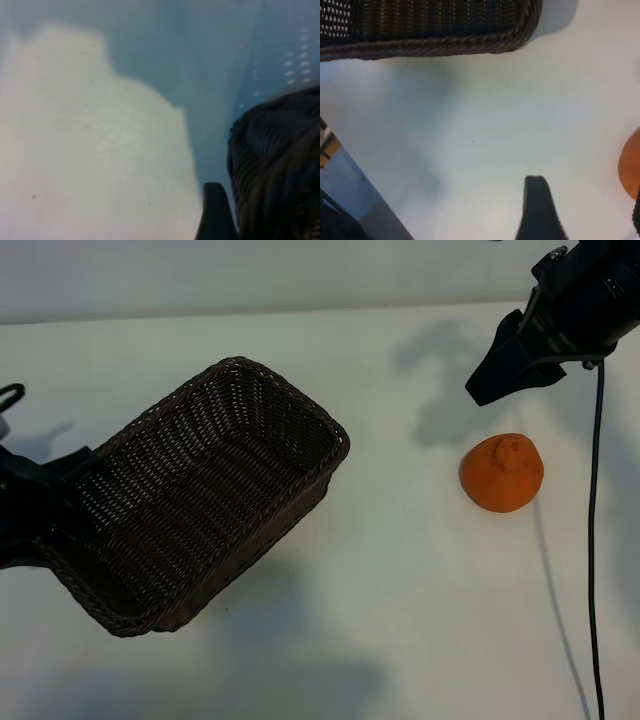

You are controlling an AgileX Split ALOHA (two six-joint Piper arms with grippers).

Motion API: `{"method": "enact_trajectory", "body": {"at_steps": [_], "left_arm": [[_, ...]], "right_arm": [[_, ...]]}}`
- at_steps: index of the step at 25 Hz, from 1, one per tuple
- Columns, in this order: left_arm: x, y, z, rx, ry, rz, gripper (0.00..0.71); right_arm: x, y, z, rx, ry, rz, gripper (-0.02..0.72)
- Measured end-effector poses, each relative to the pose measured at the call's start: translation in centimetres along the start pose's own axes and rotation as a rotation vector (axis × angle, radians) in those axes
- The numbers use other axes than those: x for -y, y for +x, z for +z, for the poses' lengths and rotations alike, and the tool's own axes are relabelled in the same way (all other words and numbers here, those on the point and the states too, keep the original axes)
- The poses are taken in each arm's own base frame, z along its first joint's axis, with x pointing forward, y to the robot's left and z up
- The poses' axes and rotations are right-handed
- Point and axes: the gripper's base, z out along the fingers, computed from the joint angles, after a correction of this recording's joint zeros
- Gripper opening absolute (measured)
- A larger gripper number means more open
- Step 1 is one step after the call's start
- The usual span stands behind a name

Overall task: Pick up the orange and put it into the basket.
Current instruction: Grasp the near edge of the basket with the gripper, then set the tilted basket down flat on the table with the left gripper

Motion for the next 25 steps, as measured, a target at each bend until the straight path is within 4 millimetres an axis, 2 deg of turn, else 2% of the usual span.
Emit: {"method": "enact_trajectory", "body": {"at_steps": [6, 8, 10, 11, 25], "left_arm": [[0.35, 0.08, 0.38, -0.029, 0.035, 0.031, 0.506], [0.32, 0.13, 0.38, -0.035, 0.032, 0.033, 0.424], [0.30, 0.15, 0.38, -0.037, 0.030, 0.037, 0.243], [0.38, 0.10, 0.38, -0.031, 0.038, 0.028, 0.195], [0.50, 0.05, 0.20, -0.038, 0.040, 0.043, 0.197]], "right_arm": [[0.03, -0.05, 0.00, 0.006, 0.004, 0.000, 0.445], [0.04, -0.06, 0.00, 0.006, 0.004, 0.000, 0.445], [0.04, -0.07, 0.00, 0.007, 0.005, 0.000, 0.445], [0.04, -0.07, 0.00, 0.007, 0.005, 0.000, 0.445], [0.05, -0.08, 0.00, 0.009, 0.006, 0.000, 0.445]]}}
